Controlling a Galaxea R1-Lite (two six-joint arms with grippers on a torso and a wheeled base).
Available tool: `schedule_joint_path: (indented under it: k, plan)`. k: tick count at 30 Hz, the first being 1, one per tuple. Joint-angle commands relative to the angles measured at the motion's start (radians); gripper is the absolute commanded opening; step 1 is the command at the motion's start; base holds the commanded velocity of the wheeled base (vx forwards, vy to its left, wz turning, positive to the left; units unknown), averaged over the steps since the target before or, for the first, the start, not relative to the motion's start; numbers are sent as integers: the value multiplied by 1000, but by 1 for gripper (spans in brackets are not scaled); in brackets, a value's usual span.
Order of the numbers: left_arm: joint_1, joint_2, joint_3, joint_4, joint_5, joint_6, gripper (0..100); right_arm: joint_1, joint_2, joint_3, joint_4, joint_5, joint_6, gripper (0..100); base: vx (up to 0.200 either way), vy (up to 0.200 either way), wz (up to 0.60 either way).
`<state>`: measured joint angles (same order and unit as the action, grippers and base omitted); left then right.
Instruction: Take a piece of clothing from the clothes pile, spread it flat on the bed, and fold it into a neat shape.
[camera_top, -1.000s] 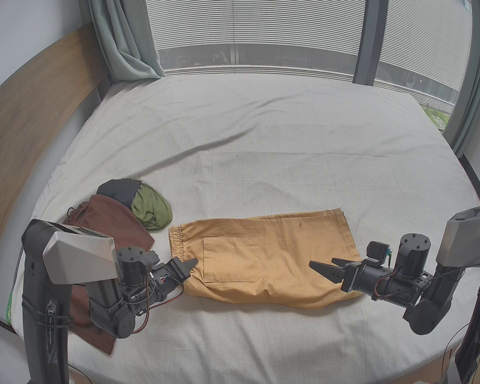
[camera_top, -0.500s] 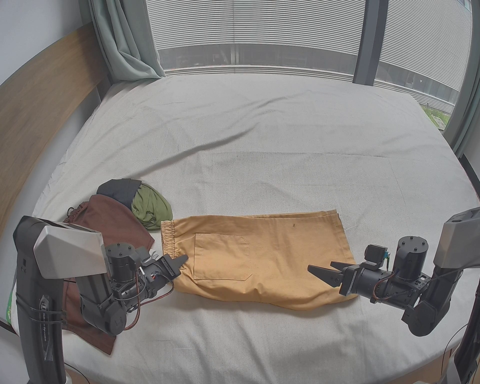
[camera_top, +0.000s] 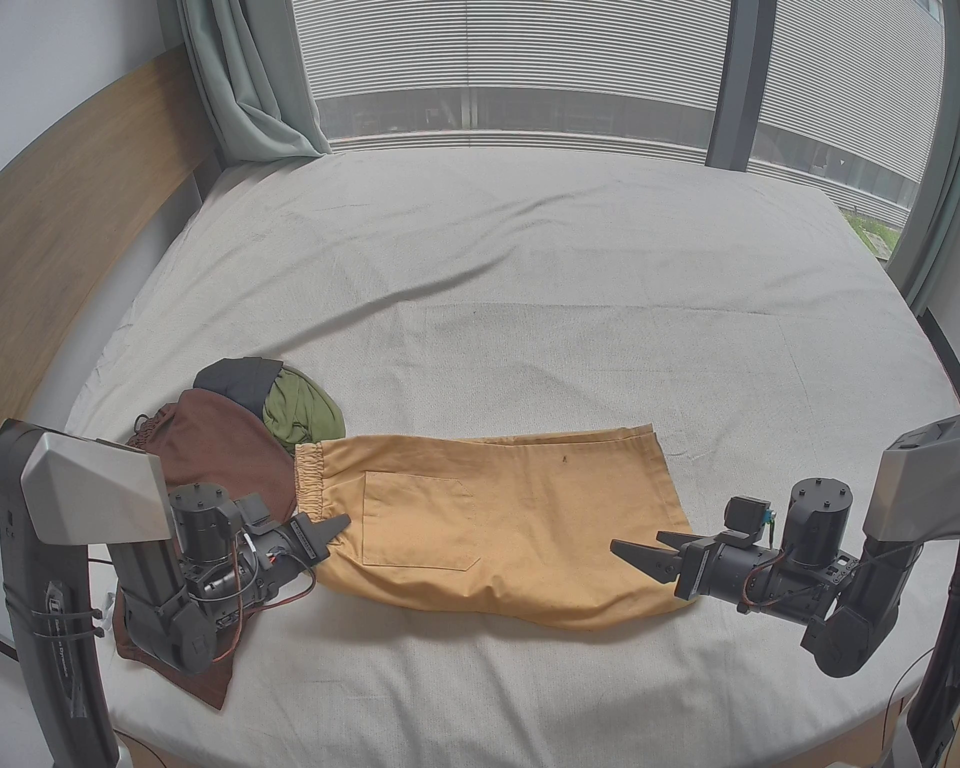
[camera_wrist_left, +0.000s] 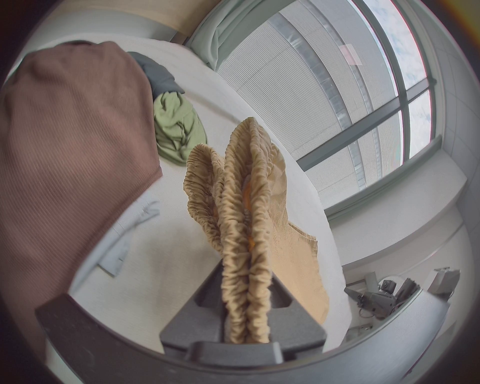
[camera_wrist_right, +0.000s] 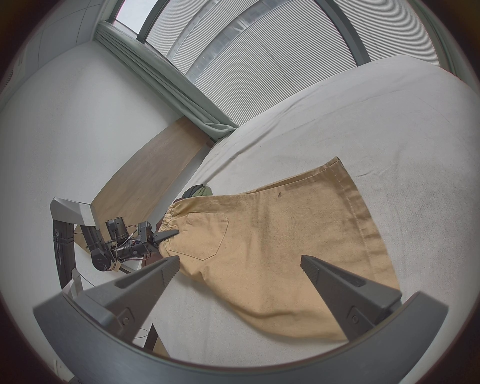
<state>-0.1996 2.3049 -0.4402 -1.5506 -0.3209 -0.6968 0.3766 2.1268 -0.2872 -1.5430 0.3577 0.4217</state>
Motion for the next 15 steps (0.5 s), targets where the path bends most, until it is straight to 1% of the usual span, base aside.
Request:
schedule_joint_path:
  k: [1, 8, 15]
  plan:
    - [48, -30, 34, 0, -20, 57, 0, 8, 5, 2, 0, 1, 0, 100, 0, 0, 0]
    - [81, -74, 87, 0, -69, 65, 0, 10, 5, 3, 0, 1, 0, 100, 0, 0, 0]
    - [132, -78, 103, 0, -83, 68, 0, 18, 16, 3, 0, 0, 0, 100, 0, 0, 0]
